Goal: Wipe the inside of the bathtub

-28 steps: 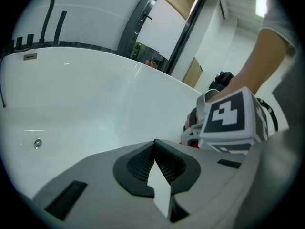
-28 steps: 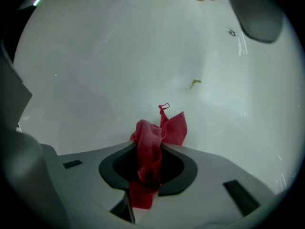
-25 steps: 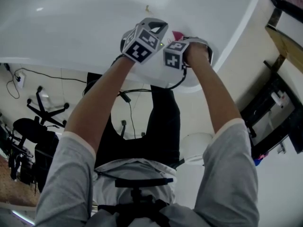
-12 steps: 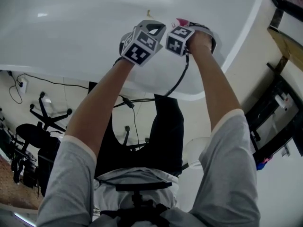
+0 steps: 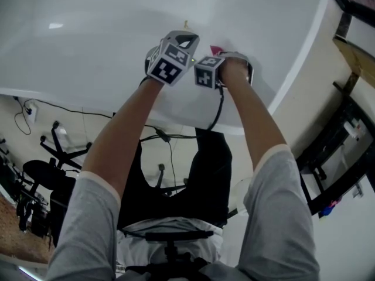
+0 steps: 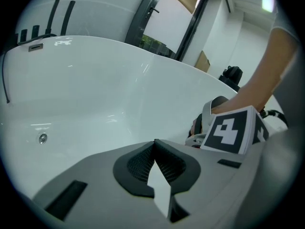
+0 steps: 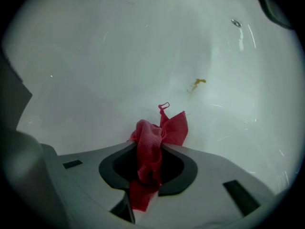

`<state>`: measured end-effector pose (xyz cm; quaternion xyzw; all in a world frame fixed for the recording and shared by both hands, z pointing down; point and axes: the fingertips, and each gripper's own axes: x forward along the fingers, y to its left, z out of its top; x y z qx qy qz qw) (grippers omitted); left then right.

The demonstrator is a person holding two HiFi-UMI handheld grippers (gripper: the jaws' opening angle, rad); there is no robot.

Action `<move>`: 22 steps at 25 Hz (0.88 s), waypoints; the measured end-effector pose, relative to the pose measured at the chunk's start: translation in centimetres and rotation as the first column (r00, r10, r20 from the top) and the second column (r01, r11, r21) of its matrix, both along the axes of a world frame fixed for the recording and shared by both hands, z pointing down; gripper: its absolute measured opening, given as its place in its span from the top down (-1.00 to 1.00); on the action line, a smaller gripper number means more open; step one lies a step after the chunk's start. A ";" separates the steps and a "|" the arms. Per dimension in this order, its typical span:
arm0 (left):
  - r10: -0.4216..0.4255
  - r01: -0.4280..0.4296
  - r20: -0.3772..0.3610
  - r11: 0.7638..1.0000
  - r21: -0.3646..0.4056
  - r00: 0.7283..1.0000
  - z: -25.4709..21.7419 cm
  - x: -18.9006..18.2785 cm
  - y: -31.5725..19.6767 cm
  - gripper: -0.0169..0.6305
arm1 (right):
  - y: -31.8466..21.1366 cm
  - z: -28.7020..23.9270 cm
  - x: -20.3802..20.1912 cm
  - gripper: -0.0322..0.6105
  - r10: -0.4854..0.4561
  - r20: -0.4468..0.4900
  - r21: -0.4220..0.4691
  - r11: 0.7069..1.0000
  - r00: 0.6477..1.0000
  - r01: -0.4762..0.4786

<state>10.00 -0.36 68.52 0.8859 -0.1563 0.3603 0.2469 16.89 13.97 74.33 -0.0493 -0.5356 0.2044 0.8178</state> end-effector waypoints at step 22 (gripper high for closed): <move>0.020 -0.020 0.045 1.000 0.003 0.999 5.5 -1.0 -2.1 0.93 | -1.9 5.5 -1.6 0.60 -0.027 0.023 0.092 0.995 0.999 0.025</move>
